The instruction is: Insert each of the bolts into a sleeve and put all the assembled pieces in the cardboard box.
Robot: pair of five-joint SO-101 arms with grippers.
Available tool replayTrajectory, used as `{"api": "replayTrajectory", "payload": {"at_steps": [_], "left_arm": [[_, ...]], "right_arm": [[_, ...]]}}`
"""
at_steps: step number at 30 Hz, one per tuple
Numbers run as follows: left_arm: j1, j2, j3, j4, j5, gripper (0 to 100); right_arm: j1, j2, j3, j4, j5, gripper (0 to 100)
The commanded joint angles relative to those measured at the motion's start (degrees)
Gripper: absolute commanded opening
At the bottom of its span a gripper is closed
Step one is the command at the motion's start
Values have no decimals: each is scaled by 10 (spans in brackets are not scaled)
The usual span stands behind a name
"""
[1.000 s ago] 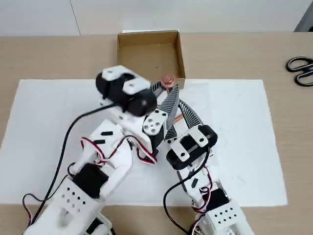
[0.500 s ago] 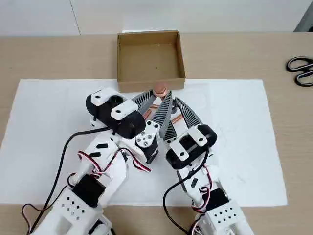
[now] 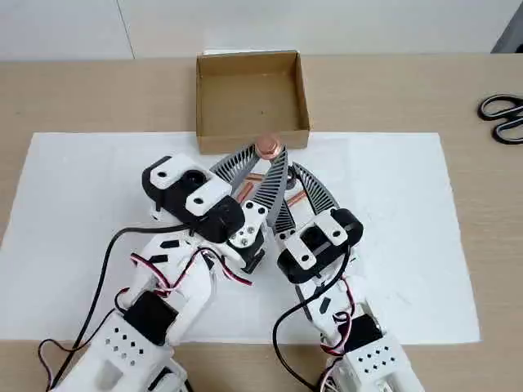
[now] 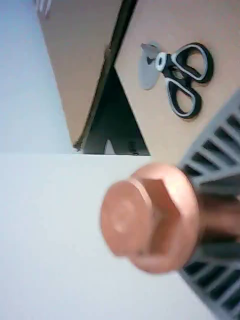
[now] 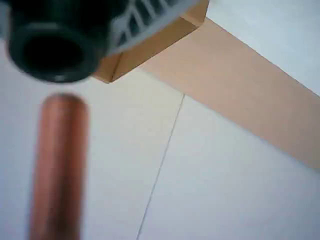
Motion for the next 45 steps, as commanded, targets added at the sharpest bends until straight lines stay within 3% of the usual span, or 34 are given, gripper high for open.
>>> {"api": "replayTrajectory", "payload": {"at_steps": [1,18,27,45], "left_arm": [[3,-5,-1,-18,-4,6],[18,-5,4,-21,-8,6],[23,-5,54,-96,-64,6],[19,-10,91,-90,-66,6]], "right_arm": [[-3,-10,4,-16,2,5],[-5,-10,4,-15,2,5],[-5,-10,4,-15,3,5],[-4,-10,4,-16,4,5]]}}
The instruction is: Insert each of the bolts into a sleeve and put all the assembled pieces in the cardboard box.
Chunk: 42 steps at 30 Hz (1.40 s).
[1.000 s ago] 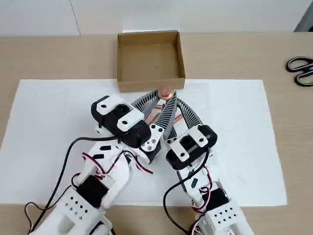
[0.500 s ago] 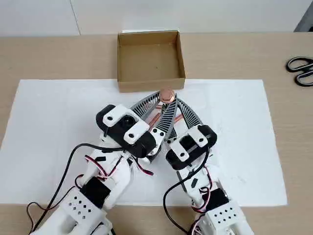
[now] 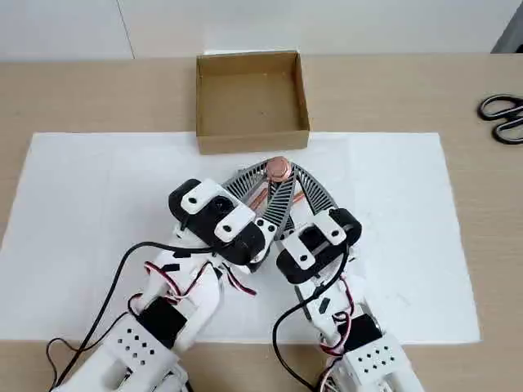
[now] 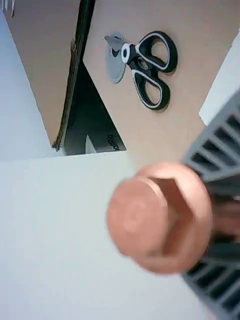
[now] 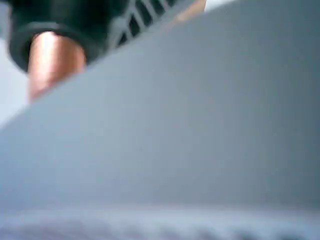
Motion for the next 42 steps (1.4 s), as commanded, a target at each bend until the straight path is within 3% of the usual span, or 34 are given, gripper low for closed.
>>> {"api": "replayTrajectory", "payload": {"at_steps": [1,4,9,12,18,26,30,36,42], "left_arm": [[-3,-9,-2,3,-3,6],[-3,-10,-16,56,-4,20],[-2,-10,-45,190,-26,201],[-4,-10,-52,208,-26,247],[-30,-10,-67,207,-28,231],[-170,-11,-132,208,-28,231],[-191,-67,-177,214,-28,227],[-192,-240,-144,347,-28,13],[-194,-424,-24,517,-27,6]], "right_arm": [[0,-10,3,-16,3,5],[0,-10,3,-16,3,5],[0,-10,3,-16,4,5],[0,-10,3,-16,4,5],[0,-10,3,-16,4,5],[2,-10,3,-16,4,5],[2,-10,3,-16,4,5],[2,-10,3,-16,4,5],[29,-10,-6,-16,1,5]]}}
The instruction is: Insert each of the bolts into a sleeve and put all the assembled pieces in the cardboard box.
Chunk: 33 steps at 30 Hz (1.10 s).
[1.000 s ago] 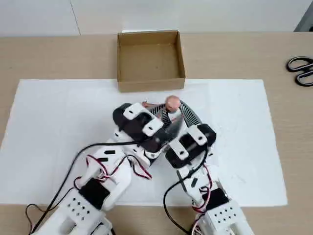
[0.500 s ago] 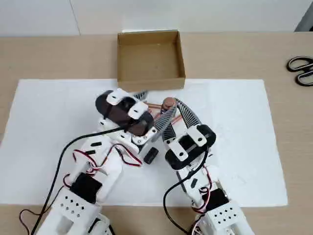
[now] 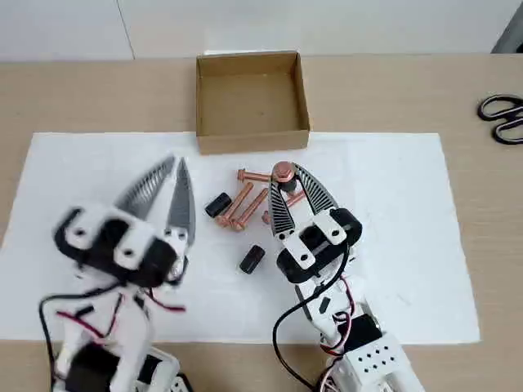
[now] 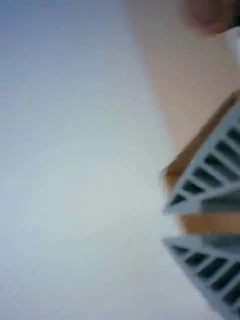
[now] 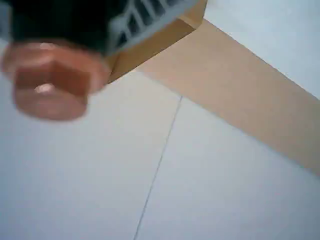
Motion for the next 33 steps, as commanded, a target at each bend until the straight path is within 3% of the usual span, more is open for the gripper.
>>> {"api": "replayTrajectory", "payload": {"at_steps": [1,4,8,12,15,26,33], "left_arm": [[-5,-73,44,90,4,6],[-43,-59,44,124,29,6],[-86,-64,45,123,65,6],[-96,-64,51,122,96,6],[-96,-65,72,98,98,6],[-96,-65,189,-76,97,6],[-97,-65,191,-92,98,6]], "right_arm": [[35,-9,-16,-15,1,5],[66,-9,-74,61,1,5],[87,-4,-221,283,1,5],[89,5,-342,454,1,5],[93,44,-405,522,1,5],[126,433,-642,543,2,5],[123,688,-898,545,1,4]]}}
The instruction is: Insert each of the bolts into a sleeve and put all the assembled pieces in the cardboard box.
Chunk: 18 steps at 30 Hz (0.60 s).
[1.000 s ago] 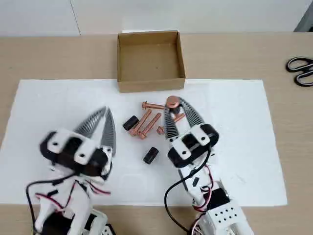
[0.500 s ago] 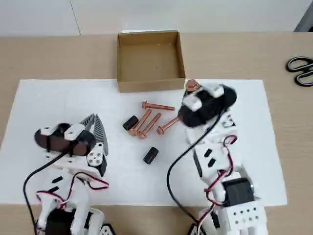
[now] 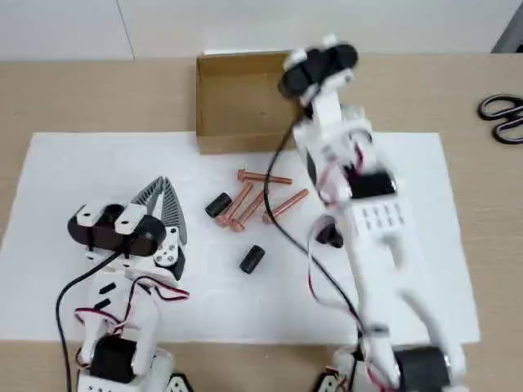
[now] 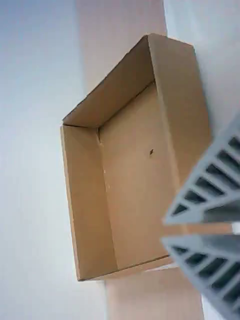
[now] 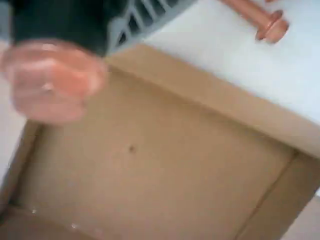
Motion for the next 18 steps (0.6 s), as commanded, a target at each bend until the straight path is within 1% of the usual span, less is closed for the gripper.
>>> {"api": "replayTrajectory", "payload": {"at_steps": [1,5,10,15,18], "left_arm": [[-4,-7,-2,-15,4,6],[-4,-7,-2,-15,4,6],[-4,-7,0,-15,4,6],[-4,-7,0,-15,4,6],[-4,-7,0,-15,4,6]], "right_arm": [[2,107,-171,0,1,4],[2,211,-301,-3,0,4],[-16,321,-396,-4,10,4],[-37,440,-481,-5,97,4],[-44,509,-535,-28,117,4]]}}
